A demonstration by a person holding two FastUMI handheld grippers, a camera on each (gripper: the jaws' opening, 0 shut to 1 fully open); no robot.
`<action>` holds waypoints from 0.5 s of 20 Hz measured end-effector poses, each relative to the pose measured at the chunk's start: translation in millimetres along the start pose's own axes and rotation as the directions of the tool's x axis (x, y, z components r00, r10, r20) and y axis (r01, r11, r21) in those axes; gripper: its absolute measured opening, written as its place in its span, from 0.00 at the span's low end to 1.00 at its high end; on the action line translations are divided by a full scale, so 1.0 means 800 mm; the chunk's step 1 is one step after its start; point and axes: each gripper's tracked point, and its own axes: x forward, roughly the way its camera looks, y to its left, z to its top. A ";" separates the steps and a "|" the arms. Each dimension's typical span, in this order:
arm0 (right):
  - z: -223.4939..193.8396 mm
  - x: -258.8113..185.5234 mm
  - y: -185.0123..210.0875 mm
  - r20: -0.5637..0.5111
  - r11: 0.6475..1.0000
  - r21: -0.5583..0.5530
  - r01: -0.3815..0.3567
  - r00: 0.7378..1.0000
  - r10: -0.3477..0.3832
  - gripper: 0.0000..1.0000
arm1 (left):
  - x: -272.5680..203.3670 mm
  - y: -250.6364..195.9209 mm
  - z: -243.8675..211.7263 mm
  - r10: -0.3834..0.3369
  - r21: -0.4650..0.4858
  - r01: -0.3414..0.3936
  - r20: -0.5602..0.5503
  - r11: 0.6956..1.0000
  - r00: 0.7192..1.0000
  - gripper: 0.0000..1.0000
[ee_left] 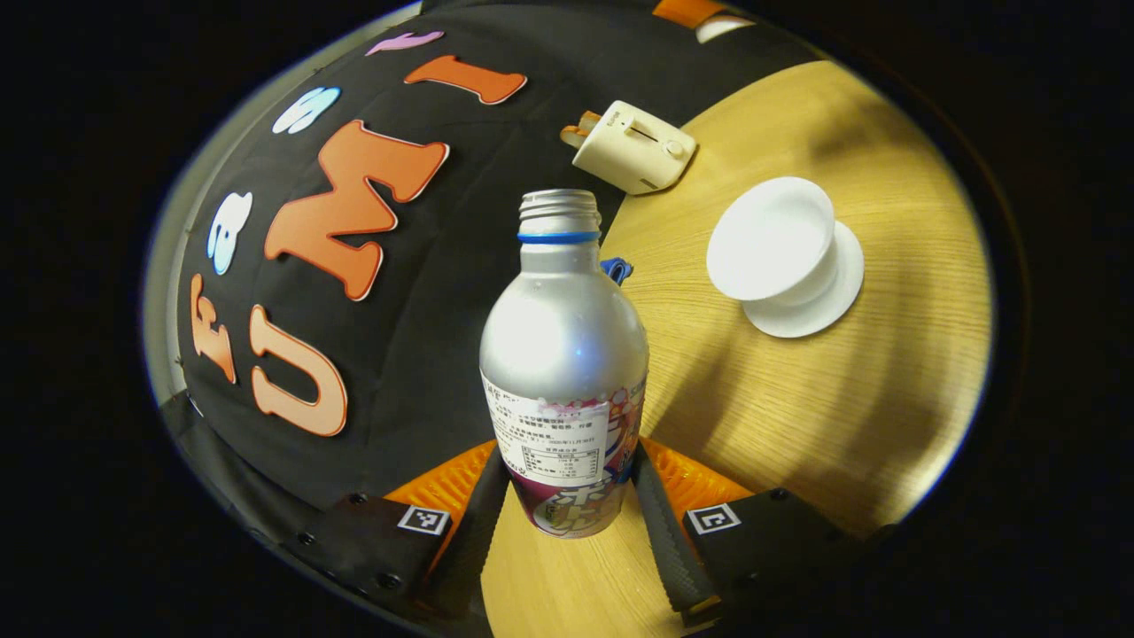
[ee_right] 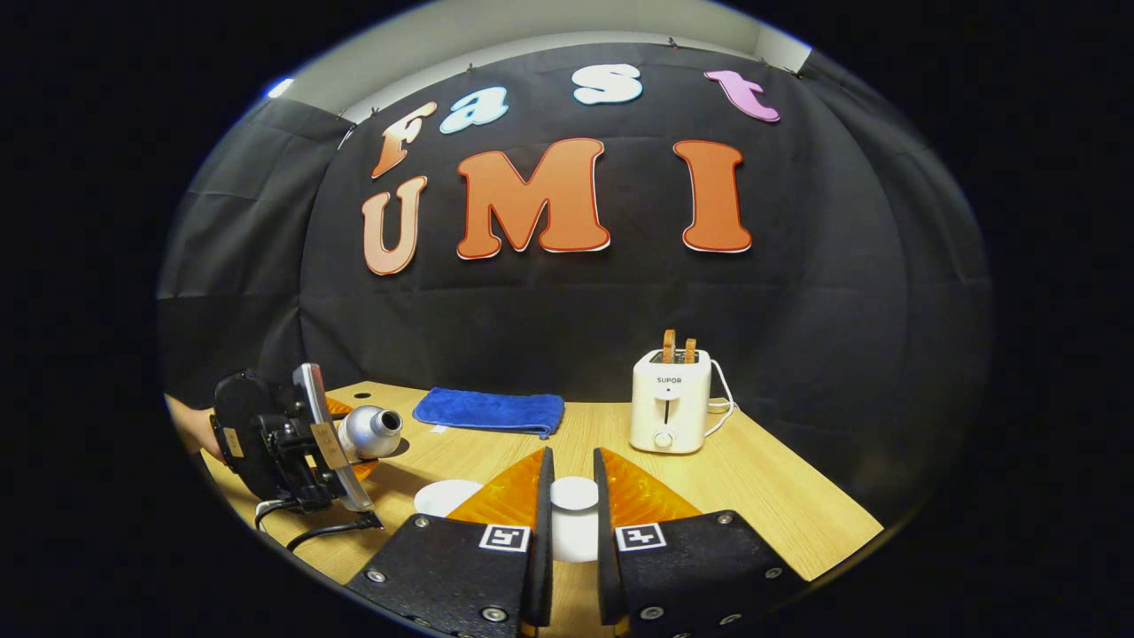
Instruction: Open the teacup lid with one hand, grasp the water bottle and pour water into the teacup with the other hand; after pouring, place the water bottle on the coaster and then close the teacup lid.
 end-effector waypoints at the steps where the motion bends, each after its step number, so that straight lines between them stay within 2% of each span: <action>1: 0.000 -0.002 -0.002 0.000 1.000 -0.002 0.002 1.000 -0.002 0.21 | -0.001 0.001 0.000 0.004 0.026 -0.004 0.002 1.000 1.000 0.82; 10: -0.004 -0.009 -0.010 0.007 0.999 0.044 0.000 1.000 -0.001 0.21 | 0.006 0.013 0.017 0.051 0.202 -0.059 0.046 0.978 0.998 0.81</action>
